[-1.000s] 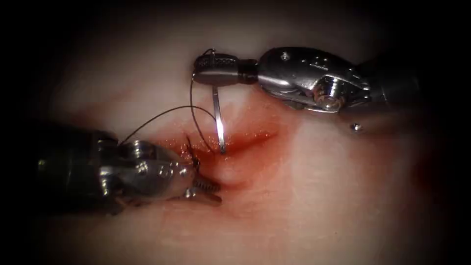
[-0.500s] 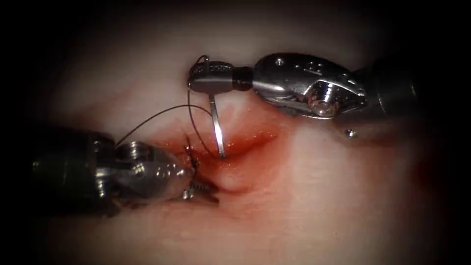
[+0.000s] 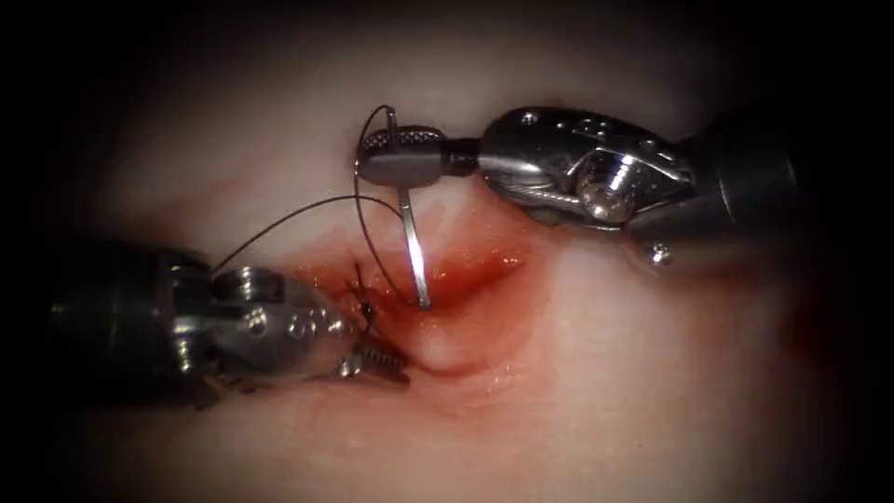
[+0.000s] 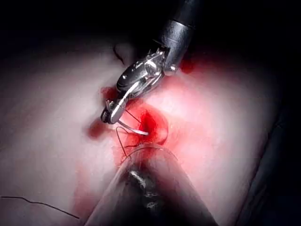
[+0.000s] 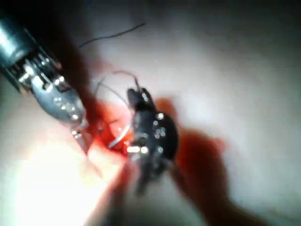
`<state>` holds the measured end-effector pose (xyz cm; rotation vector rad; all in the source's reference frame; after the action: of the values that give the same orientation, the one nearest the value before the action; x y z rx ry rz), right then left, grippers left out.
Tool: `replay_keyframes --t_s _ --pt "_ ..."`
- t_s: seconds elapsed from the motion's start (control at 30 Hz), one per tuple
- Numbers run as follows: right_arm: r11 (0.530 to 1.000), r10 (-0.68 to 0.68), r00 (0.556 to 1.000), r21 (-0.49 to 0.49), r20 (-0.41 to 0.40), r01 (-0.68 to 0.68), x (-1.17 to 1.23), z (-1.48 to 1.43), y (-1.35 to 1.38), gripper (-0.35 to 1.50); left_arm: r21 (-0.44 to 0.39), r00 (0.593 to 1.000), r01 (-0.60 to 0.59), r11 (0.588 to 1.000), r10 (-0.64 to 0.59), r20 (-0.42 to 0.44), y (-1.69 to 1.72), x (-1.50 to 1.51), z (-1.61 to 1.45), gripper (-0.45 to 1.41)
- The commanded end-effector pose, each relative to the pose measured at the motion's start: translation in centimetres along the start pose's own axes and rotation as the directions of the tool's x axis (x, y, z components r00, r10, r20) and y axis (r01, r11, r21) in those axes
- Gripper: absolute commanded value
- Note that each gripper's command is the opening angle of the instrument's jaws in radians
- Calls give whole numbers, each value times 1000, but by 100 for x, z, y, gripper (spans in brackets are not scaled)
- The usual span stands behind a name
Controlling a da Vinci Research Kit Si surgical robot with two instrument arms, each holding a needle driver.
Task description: Wound Closure
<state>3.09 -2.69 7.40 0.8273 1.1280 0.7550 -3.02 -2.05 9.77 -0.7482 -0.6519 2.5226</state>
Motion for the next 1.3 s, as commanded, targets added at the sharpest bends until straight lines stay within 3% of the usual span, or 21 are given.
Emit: replay_keyframes --t_s 0.03,0.4,0.6,0.63,0.67,0.73,1.0,1.13,1.3 --pt "1000 11 1000 13 10 -11 -5 8 -3 -35 -2 1000 0 1000 0 0 1 0 9 14" --pt "991 118 989 56 93 -123 -21 6 -25 -35 -3 1000 -2 1000 2 0 -1 -2 7 14" --pt "991 122 989 46 86 -126 -21 7 -19 -30 -4 1000 -1 1000 1 0 0 -1 5 14" --pt "992 121 990 37 78 -124 -22 6 -17 26 -5 1000 -1 1000 1 0 1 0 5 14" --pt "993 115 992 10 53 -116 -21 2 -14 106 -8 1000 2 1000 -2 0 3 3 2 14" --pt "995 90 996 -33 3 -89 -14 -8 -6 130 1 999 -33 999 33 -9 7 15 -6 14" --pt "995 -24 997 -95 -72 17 0 -57 25 130 56 959 -210 976 216 -185 31 62 -18 36" --pt "993 -28 995 -115 -92 18 1 -77 31 128 75 950 -238 968 248 -190 36 57 -21 56" --pt "992 -30 995 -123 -96 18 -2 -73 31 126 119 950 -222 968 243 -199 39 47 -26 52"
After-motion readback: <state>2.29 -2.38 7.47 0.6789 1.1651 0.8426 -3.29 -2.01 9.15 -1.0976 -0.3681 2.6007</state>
